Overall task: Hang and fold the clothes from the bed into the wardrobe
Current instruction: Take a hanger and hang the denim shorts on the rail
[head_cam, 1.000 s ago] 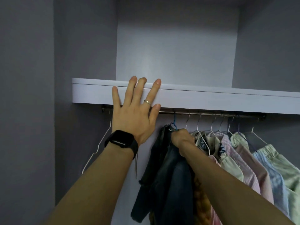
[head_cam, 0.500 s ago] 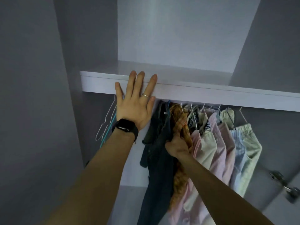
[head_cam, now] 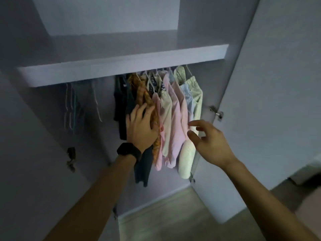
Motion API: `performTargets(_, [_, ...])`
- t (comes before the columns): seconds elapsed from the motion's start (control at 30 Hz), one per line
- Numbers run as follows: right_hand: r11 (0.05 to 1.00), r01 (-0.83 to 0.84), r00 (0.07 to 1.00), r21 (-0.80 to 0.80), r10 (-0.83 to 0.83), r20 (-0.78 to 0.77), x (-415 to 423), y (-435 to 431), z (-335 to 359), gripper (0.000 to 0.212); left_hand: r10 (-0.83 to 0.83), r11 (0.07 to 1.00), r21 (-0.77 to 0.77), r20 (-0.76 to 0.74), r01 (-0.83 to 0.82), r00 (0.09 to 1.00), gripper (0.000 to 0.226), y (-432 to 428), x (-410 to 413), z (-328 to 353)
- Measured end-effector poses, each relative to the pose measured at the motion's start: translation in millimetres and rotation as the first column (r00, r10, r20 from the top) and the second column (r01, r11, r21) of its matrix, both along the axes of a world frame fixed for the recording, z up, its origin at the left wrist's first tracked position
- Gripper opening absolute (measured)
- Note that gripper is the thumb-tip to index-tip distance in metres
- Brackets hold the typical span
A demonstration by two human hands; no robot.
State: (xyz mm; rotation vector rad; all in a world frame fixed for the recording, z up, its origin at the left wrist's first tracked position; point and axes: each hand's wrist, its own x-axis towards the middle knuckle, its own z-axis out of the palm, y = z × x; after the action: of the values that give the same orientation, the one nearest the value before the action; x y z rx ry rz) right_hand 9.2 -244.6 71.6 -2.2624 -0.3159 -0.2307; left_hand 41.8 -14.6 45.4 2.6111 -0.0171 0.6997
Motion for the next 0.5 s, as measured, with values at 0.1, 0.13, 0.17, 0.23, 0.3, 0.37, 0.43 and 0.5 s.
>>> performTargets(0.1, [0.987,0.156,0.988,-0.03,-0.155,0.026,-54.3,-57.4,-23.4,0.026,-0.249,0.968,0.004,-0.032,0.25,0.968,0.052,-66.1,-18.1,-33.0])
performTargets(0.13, [0.982,0.182,0.983,-0.057,-0.181,0.027,-66.5,-67.6,-29.7,0.027,-0.298,0.955,-0.014,-0.055,0.298,0.953,0.05,-80.3,-23.9,-41.6])
performTargets(0.17, [0.966,0.246,0.969,-0.078,-0.246,0.011,-87.4,-86.6,-37.9,0.027,-0.367,0.93,-0.035,-0.099,0.365,0.925,0.049,-106.9,-31.4,-51.7])
performTargets(0.23, [0.918,0.38,0.923,-0.112,-0.384,-0.013,-128.4,-120.3,-54.5,0.026,-0.493,0.869,-0.055,-0.189,0.492,0.849,0.047,-156.6,-48.2,-68.9])
performTargets(0.3, [0.819,0.555,0.824,-0.143,-0.565,-0.037,-187.1,-163.4,-71.7,0.026,-0.652,0.744,-0.036,-0.256,0.667,0.713,0.048,-224.6,-73.3,-84.3])
performTargets(0.37, [0.739,0.654,0.737,-0.162,-0.67,-0.086,-229.8,-188.3,-88.4,0.027,-0.73,0.649,-0.019,-0.3,0.761,0.614,0.05,-265.6,-96.5,-93.2])
performTargets(0.43, [0.59,0.794,0.57,-0.144,-0.806,-0.16,-287.5,-215.1,-101.3,0.027,-0.821,0.498,-0.016,-0.329,0.867,0.466,0.051,-317.8,-128.3,-101.9])
performTargets(0.5, [0.425,0.897,0.396,-0.123,-0.896,-0.202,-348.0,-235.8,-112.7,0.026,-0.881,0.339,0.002,-0.351,0.941,0.318,0.052,-368.4,-165.8,-110.1])
